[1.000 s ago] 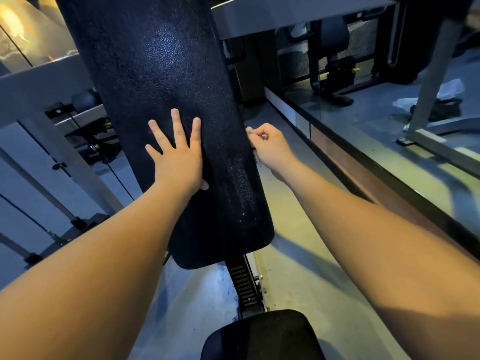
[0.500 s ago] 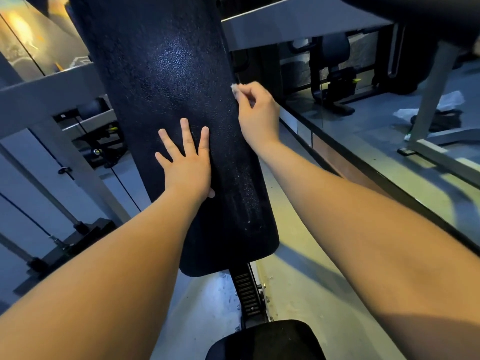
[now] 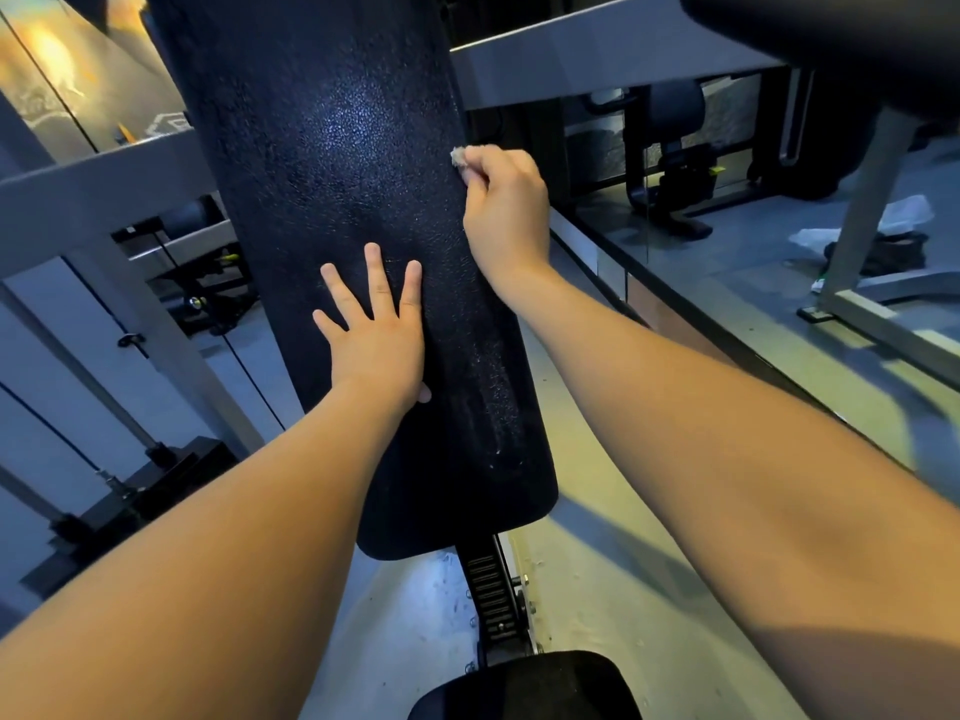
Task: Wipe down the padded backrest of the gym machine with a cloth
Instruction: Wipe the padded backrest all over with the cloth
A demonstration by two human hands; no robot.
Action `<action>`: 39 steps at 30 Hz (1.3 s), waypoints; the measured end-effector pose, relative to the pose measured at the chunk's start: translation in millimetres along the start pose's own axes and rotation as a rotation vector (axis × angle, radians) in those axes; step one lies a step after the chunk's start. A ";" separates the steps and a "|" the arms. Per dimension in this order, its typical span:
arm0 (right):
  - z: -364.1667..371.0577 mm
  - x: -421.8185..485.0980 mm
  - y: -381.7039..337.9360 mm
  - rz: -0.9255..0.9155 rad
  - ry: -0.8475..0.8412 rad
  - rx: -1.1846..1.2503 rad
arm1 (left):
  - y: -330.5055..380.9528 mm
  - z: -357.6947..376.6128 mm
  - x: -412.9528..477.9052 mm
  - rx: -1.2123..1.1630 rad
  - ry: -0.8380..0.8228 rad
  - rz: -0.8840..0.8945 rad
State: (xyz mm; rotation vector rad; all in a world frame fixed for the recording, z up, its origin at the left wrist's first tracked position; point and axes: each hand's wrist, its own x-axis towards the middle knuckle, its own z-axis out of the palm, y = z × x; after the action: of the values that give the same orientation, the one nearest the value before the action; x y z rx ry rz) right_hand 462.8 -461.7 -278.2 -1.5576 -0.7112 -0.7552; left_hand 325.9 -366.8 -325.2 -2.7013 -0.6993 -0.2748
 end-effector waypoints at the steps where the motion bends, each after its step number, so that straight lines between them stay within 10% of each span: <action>1: 0.5 -7.1 0.7 -0.020 0.002 -0.016 | 0.0 -0.5 0.0 0.001 0.000 0.000; 8: -26.0 -92.2 43.9 -0.168 -0.084 -0.080 | 0.1 2.3 0.7 0.016 0.023 -0.009; 17: -30.2 -107.1 45.2 0.217 -0.127 0.083 | 7.2 1.7 0.9 0.014 0.017 -0.039; 39: -59.8 -158.3 58.3 0.425 -0.261 0.189 | 6.5 29.0 -54.8 -0.086 -0.133 -0.008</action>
State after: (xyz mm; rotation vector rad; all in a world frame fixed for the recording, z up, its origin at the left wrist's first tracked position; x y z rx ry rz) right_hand 409.6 -531.3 -434.3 -1.5750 -0.5903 -0.1664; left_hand 284.9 -385.4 -368.4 -2.8198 -0.7514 -0.1301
